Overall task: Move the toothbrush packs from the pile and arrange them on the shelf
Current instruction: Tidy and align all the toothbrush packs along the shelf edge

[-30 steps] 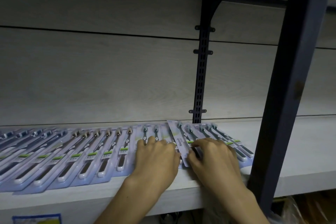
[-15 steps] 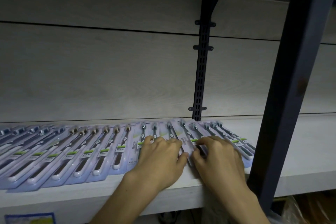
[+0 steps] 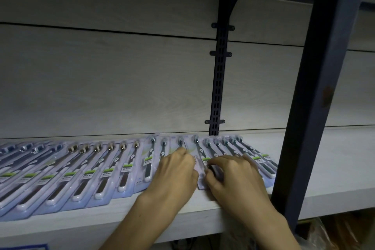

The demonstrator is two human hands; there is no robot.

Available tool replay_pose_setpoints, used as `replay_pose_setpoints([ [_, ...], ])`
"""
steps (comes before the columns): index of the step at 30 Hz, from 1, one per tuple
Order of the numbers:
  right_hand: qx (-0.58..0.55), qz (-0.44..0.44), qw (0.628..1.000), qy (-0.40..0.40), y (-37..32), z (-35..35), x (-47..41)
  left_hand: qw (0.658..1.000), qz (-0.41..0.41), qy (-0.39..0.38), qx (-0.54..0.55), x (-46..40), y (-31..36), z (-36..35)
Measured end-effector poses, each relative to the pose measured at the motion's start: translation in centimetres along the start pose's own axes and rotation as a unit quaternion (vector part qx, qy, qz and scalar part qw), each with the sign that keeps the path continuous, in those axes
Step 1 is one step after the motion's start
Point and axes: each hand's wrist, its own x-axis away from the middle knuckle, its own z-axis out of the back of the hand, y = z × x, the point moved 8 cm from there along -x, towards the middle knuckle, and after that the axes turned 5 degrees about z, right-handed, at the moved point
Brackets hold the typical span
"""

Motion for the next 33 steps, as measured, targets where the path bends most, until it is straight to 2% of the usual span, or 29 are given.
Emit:
replay_pose_setpoints([
  [5, -0.012, 0.012, 0.999, -0.027, -0.9, 0.0, -0.2, 0.999, 0.02, 0.023, 0.024, 0.1, -0.8, 0.1],
  [11, 0.02, -0.024, 0.999, -0.04, -0.7, -0.4, -0.1, 0.999, 0.034, 0.037, 0.019, 0.0, -1.1, 0.2],
  [17, 0.009, -0.042, 0.999, -0.018, -0.3, -0.3, 0.4, 0.996, 0.026, 0.067, 0.044, 0.1, -1.0, 0.6],
  [25, -0.01, -0.039, 0.999, 0.005, -0.3, -0.3, 0.6, 0.998, -0.03, 0.039, 0.029, 0.0, 0.1, -0.5],
  [28, -0.008, -0.04, 0.998, 0.044, -0.3, 0.5, 0.8, 0.998, -0.037, 0.045, 0.027, 0.1, 0.1, -0.7],
  [33, 0.021, -0.04, 0.999, -0.024, -0.1, -0.2, 1.1, 0.998, -0.054, 0.034, 0.025, 0.4, 0.3, -1.0],
])
